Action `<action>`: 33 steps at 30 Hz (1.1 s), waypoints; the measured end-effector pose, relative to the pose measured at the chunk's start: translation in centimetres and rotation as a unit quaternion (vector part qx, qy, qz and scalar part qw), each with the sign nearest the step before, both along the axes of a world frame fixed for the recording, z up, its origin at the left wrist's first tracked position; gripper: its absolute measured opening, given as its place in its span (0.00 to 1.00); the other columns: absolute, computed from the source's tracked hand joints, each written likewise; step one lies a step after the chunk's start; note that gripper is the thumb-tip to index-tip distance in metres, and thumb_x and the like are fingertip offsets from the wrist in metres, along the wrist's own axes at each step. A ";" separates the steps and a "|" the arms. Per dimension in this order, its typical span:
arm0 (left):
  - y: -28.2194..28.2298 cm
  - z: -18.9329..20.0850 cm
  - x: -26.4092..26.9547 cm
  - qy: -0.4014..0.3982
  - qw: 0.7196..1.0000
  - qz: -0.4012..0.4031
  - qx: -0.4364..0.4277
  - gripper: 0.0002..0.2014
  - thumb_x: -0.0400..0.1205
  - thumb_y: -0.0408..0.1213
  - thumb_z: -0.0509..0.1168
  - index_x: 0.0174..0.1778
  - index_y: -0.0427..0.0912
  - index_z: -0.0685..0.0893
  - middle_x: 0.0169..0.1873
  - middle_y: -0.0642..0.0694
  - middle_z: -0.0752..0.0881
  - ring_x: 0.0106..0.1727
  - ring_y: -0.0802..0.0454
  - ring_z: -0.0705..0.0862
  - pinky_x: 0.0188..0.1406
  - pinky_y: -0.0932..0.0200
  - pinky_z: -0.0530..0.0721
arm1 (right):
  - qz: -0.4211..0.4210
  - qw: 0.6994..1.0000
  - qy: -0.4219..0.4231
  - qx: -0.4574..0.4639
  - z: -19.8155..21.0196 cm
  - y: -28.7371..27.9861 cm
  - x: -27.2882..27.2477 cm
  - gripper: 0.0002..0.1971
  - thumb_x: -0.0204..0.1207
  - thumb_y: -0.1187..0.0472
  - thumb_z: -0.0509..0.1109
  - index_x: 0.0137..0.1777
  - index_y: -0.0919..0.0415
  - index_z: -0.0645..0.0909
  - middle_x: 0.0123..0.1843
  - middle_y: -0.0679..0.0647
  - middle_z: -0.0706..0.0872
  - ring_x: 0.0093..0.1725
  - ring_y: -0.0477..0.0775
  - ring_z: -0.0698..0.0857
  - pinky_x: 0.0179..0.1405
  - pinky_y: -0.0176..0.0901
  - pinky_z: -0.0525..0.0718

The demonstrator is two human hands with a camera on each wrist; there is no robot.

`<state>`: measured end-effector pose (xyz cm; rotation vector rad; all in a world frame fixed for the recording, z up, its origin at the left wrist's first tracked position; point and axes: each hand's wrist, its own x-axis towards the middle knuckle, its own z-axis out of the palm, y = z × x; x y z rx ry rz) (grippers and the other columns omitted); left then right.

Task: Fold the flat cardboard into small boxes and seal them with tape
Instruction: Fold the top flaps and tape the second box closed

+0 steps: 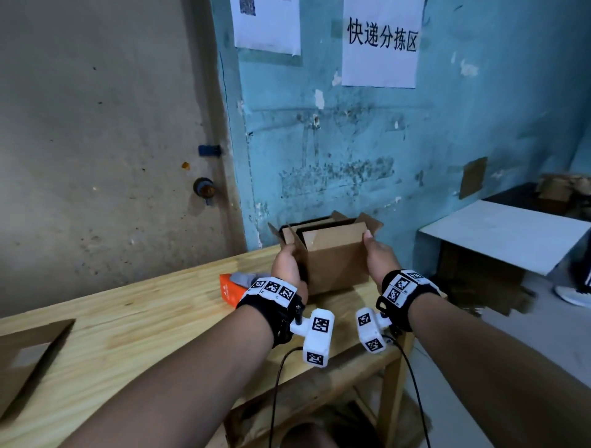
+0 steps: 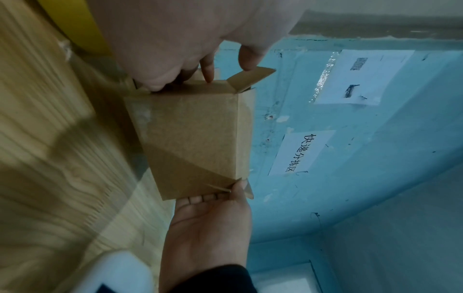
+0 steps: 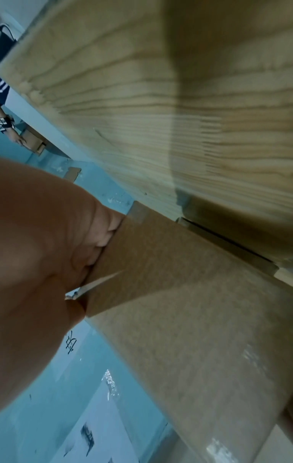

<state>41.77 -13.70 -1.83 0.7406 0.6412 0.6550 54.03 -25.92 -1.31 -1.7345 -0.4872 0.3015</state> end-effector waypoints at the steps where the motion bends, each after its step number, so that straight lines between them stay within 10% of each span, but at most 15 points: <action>1: 0.0 -0.2 0.2 0.002 1.000 0.013 -0.007 0.24 0.87 0.43 0.64 0.78 0.36 0.79 0.75 0.36 0.78 0.71 0.36 0.83 0.67 0.45 0.82 | 0.008 1.000 0.003 -0.002 -0.2 0.1 0.1 0.28 0.94 0.43 0.53 0.72 0.65 0.84 0.65 0.60 0.85 0.65 0.59 0.83 0.64 0.45 0.74; 8: 0.9 -2.9 1.7 0.049 0.998 0.040 0.023 0.17 0.85 0.41 0.63 0.64 0.34 0.86 0.57 0.37 0.90 0.45 0.44 0.88 0.53 0.51 0.86 | 0.029 0.999 -0.005 -0.018 -2.3 1.0 1.1 0.28 0.94 0.44 0.53 0.76 0.67 0.82 0.74 0.65 0.85 0.74 0.64 0.83 0.72 0.47 0.75; 15: 1.9 -3.2 0.9 0.165 0.976 -0.045 0.134 0.25 0.85 0.39 0.60 0.76 0.31 0.77 0.76 0.29 0.77 0.77 0.30 0.77 0.56 0.51 0.75 | 0.046 0.998 -0.011 -0.029 -3.1 1.0 2.0 0.30 0.93 0.41 0.53 0.77 0.64 0.81 0.70 0.60 0.86 0.74 0.63 0.83 0.76 0.50 0.76; 25: 7.2 -4.0 2.1 0.161 0.960 -0.008 0.229 0.36 0.69 0.49 0.63 0.72 0.34 0.82 0.71 0.31 0.82 0.67 0.34 0.85 0.71 0.36 0.82 | -0.030 0.999 -0.016 -0.018 1.1 0.2 1.0 0.35 0.93 0.39 0.48 0.94 0.52 0.43 0.93 0.60 0.58 0.90 0.67 0.62 0.86 0.60 0.62; 33: 3.6 4.1 -6.7 0.139 0.958 0.056 0.246 0.20 0.84 0.29 0.68 0.74 0.36 0.81 0.74 0.37 0.80 0.76 0.42 0.77 0.75 0.56 0.69 | -0.067 0.994 -0.079 0.038 6.5 1.1 -0.5 0.47 0.83 0.27 0.57 0.93 0.52 0.48 0.89 0.65 0.67 0.83 0.69 0.74 0.83 0.60 0.71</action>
